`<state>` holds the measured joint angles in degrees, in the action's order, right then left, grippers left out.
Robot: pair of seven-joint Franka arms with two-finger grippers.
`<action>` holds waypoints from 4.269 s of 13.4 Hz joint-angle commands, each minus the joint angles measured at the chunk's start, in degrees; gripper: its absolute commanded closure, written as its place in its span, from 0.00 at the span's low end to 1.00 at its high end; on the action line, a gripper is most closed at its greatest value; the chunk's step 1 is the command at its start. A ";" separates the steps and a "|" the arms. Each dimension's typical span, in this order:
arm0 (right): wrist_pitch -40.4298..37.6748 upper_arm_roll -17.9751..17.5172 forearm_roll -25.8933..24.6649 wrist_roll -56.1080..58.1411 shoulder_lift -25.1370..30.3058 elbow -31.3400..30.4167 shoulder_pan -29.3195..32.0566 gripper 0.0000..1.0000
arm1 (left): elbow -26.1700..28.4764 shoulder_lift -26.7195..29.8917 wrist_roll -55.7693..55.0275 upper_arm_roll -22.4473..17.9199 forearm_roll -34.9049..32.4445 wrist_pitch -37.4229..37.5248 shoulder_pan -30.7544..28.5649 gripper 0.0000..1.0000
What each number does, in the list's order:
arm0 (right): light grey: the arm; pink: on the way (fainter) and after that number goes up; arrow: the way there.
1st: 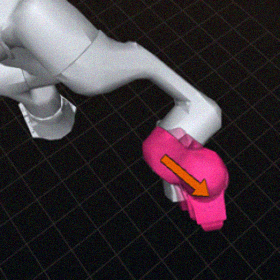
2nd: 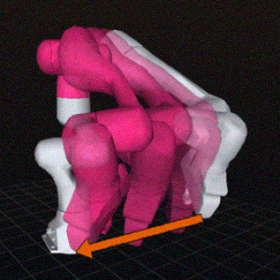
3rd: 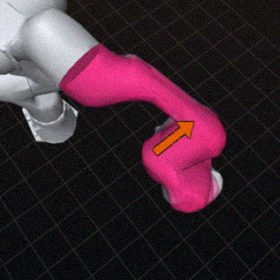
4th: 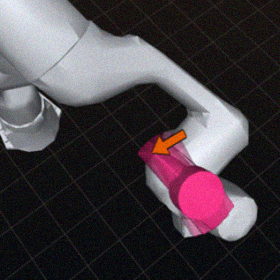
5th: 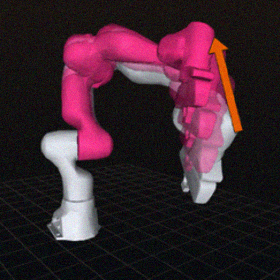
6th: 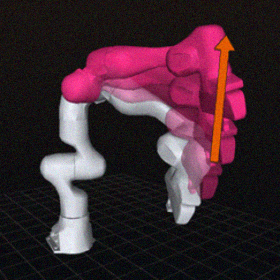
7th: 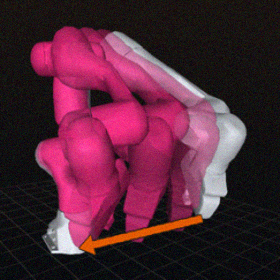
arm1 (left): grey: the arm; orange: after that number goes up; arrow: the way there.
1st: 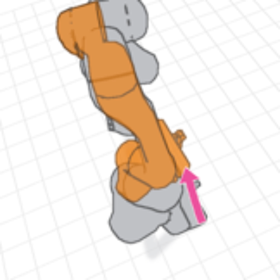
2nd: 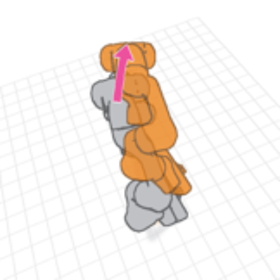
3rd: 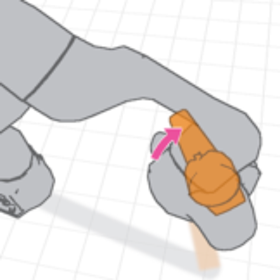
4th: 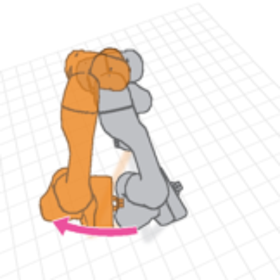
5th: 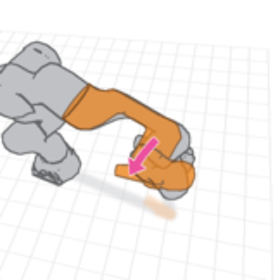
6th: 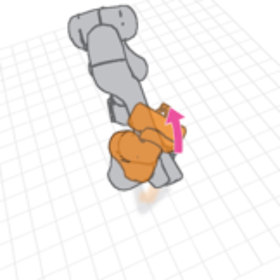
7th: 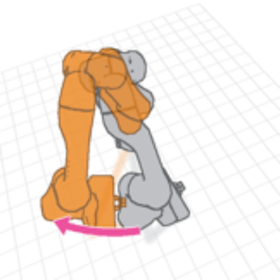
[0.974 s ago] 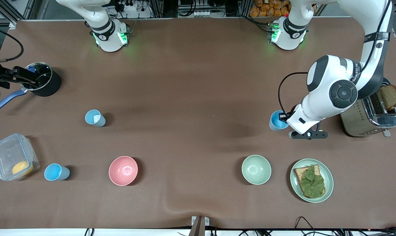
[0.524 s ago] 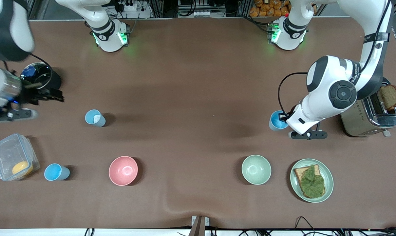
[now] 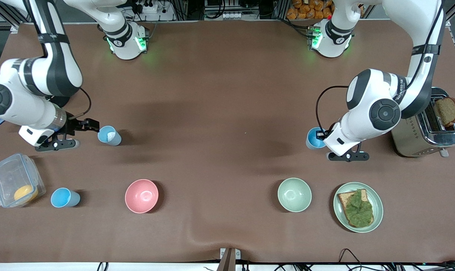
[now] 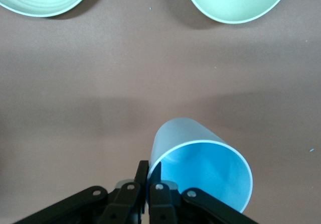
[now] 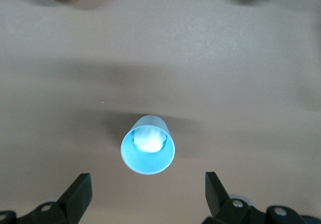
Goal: Stack blue cups with both arms
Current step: 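Reach the right gripper to the blue cup near the black pot, then close the right gripper on the blue cup and lift it, then carry the blue cup with the right gripper to the table's middle, then set the cup down and open the right gripper while the left gripper approaches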
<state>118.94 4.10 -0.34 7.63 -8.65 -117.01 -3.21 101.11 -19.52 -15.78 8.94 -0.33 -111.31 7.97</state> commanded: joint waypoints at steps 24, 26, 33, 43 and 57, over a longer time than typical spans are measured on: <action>16.41 -0.67 3.51 4.67 -8.31 -8.59 3.13 1.00 | -1.27 -3.51 -2.59 0.03 0.07 -1.02 1.61 1.00; 15.28 -0.76 3.60 4.59 -8.05 -7.71 3.21 1.00 | -1.36 -3.42 -2.68 0.03 -0.02 -1.02 1.61 1.00; -0.71 -1.55 8.17 -2.14 -6.73 4.23 -3.54 1.00 | -2.41 -3.34 -2.59 -0.06 -0.02 -1.02 1.53 1.00; 8.04 -1.46 12.82 -43.45 -11.20 8.73 -32.53 1.00 | -2.50 -3.34 -2.50 -0.06 -0.11 -1.02 1.35 1.00; 17.91 -1.46 12.91 -61.33 -22.29 14.35 -41.79 0.69 | -2.94 -3.34 -5.13 0.03 0.51 -1.02 2.41 1.00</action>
<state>137.58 1.82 11.37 -52.75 -30.01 -104.57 -44.06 98.77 -22.96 -19.17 9.03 -0.33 -112.45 9.91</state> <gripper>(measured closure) 0.841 0.960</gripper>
